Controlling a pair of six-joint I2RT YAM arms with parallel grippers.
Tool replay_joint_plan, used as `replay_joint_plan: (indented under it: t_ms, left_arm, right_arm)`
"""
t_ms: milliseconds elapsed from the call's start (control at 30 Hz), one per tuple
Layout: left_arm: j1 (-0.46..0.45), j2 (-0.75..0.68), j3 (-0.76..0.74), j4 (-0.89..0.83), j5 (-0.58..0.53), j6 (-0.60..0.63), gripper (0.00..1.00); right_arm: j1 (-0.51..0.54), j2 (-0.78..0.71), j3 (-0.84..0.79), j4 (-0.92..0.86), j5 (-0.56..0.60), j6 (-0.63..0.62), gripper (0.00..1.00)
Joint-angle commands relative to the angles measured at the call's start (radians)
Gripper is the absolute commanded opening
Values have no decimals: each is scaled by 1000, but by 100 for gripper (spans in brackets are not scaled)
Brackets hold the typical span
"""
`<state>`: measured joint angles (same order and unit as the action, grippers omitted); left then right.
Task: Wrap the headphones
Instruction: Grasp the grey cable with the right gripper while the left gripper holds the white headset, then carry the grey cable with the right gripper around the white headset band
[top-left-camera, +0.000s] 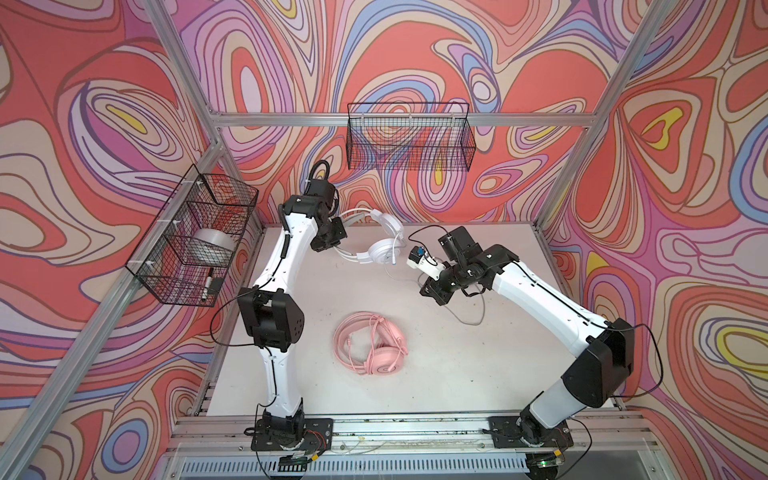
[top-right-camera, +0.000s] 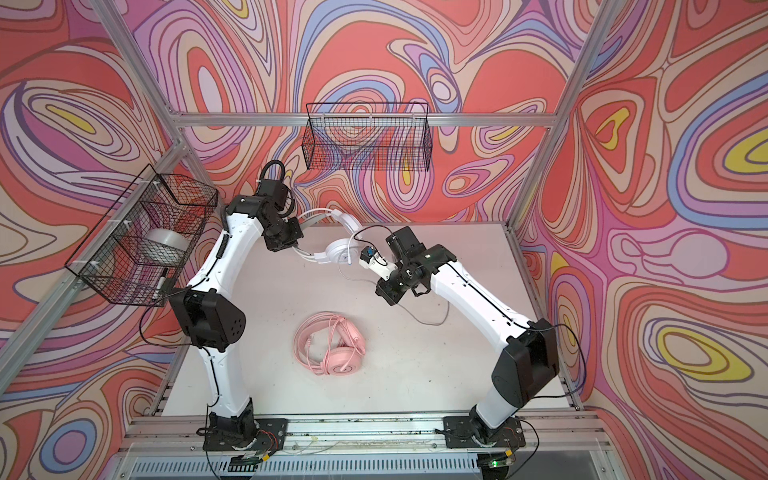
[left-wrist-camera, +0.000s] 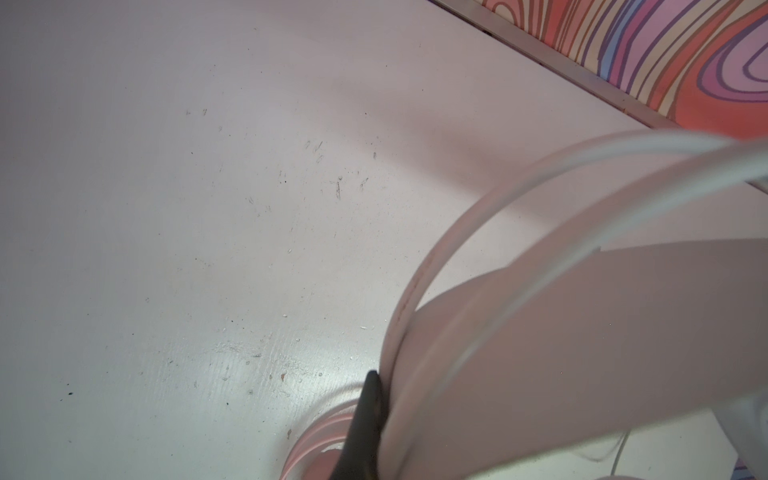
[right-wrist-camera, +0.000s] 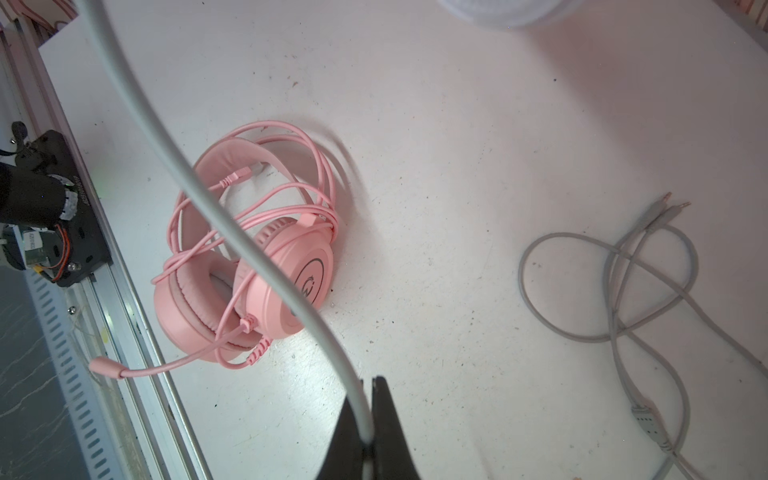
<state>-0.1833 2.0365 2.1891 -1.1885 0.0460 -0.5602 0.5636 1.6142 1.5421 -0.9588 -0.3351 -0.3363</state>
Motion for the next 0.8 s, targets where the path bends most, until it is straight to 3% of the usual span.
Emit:
replay_joint_plan:
  t_ms: [0,300,767]
  left_arm:
    - [-26,17,-19,-34,-46,24,0]
    - [-89,25,-32,-42,-92,123,0]
    - [-128,-39,-166,40,-18,298,0]
  right_arm:
    - [2,16,57,-40,-29,-16,0]
    - [1,94,243,-118,87,-93,0]
    - [-109,287,521,-181,237,-178,0]
